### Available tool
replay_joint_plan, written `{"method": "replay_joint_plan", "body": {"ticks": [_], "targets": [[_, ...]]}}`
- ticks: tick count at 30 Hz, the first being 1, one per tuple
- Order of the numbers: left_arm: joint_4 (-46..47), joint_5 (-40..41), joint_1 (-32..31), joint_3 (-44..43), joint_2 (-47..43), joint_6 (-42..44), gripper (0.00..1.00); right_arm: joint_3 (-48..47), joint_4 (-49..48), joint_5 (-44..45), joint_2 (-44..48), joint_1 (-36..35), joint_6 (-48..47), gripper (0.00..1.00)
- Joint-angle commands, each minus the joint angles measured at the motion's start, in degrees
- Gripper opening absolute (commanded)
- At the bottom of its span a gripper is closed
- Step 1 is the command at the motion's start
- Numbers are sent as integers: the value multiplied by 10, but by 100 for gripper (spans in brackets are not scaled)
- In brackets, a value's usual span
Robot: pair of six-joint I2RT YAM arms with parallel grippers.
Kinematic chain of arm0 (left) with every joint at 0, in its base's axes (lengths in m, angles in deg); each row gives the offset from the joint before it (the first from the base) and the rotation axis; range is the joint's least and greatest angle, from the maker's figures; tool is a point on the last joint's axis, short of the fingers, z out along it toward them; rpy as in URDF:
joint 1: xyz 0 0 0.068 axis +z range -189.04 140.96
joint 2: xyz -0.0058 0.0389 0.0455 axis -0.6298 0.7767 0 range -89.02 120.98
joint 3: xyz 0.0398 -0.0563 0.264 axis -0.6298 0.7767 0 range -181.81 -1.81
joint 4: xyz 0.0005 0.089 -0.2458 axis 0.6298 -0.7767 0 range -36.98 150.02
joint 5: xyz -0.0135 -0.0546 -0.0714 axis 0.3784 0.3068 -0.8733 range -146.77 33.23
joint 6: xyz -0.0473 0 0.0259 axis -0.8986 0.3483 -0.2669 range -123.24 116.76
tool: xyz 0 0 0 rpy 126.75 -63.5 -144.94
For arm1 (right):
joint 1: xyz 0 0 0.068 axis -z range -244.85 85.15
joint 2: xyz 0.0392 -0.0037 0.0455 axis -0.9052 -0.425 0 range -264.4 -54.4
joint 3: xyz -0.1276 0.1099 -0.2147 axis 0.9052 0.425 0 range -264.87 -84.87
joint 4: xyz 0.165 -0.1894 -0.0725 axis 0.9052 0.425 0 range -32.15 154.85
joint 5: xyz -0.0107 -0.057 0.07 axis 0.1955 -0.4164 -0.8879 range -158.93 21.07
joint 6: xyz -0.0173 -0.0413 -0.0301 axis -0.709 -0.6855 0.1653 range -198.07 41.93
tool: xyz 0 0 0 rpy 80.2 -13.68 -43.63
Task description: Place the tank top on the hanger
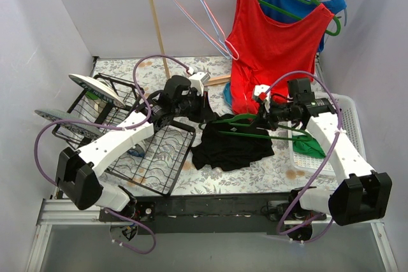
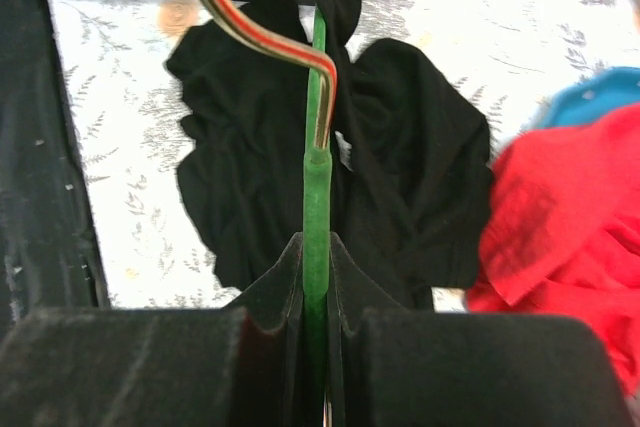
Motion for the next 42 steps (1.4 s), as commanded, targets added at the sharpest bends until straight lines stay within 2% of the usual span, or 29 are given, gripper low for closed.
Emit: {"method": "replay_joint_plan", "body": {"ticks": [1, 6, 10, 14, 15, 18, 19, 22, 23, 26, 30, 34, 42], "targets": [[-5, 31, 7, -25, -33, -8, 0, 8, -75, 8, 51, 9, 20, 1], [-7, 12, 9, -33, -15, -25, 0, 22, -120, -33, 66, 10, 51, 1], [4, -9, 9, -51, -7, -34, 1, 30, -149, -114, 53, 9, 79, 1], [9, -31, 10, -63, -17, -20, 25, 29, -154, -137, 30, 10, 88, 1], [11, -46, 13, -64, -22, -12, 39, 30, -164, -138, 30, 9, 91, 1], [4, -66, 22, -65, -56, 46, 63, 36, -182, -138, 30, 10, 101, 1], [-4, -62, 26, -63, -67, 67, 76, 36, -183, -140, 30, 9, 102, 1], [-19, -46, 28, -35, -113, 183, 92, 30, -171, -150, 32, 10, 88, 1], [-24, -46, 27, -23, -124, 251, 93, 25, -161, -153, 31, 9, 74, 1], [-37, -72, 27, 13, -150, 351, 93, 1, -99, -171, 20, 9, 16, 1], [-33, -146, 27, 33, -160, 445, 93, -30, -10, -202, -2, 3, -57, 1], [-47, -214, 27, 3, -106, 485, 90, -56, 42, -200, -17, -16, -101, 1], [-61, -320, 22, -52, -10, 483, 81, -73, 47, -181, -27, -55, -97, 1]]}}
